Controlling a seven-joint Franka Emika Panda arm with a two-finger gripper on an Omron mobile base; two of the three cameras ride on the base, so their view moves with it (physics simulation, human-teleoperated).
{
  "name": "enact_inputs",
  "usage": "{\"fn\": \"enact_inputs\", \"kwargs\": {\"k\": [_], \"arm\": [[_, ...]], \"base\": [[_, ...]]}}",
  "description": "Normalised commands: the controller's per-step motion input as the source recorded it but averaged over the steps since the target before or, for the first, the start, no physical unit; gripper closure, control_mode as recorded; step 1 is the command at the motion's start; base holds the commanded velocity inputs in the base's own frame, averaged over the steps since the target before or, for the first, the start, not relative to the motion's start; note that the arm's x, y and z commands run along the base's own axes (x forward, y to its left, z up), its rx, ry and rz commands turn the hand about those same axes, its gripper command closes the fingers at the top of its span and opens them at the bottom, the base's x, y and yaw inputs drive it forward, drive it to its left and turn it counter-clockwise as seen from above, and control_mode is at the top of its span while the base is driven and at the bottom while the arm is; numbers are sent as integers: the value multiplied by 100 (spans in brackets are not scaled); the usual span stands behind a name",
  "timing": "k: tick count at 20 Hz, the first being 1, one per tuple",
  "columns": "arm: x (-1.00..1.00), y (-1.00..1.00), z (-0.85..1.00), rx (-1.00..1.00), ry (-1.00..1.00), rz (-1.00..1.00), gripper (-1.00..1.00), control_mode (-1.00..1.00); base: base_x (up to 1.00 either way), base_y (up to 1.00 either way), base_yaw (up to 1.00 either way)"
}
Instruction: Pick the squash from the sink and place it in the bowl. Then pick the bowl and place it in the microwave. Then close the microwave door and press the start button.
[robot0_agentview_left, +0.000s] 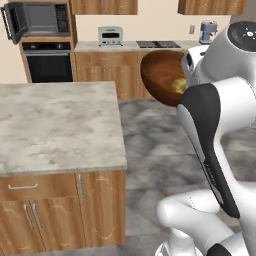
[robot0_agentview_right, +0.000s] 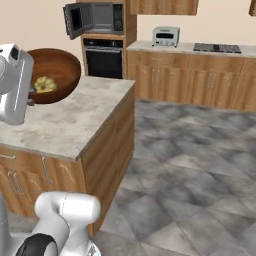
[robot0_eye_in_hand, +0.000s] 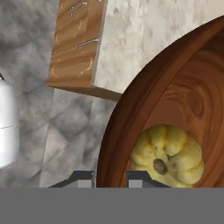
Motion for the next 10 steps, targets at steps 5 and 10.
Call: {"fn": "enact_inputs", "kwargs": {"k": [5, 10], "arm": [[0, 0, 0, 0, 0, 0, 100, 100], [0, 0, 0, 0, 0, 0, 100, 100]], "base": [[54, -85, -22], [92, -86, -17]]}}
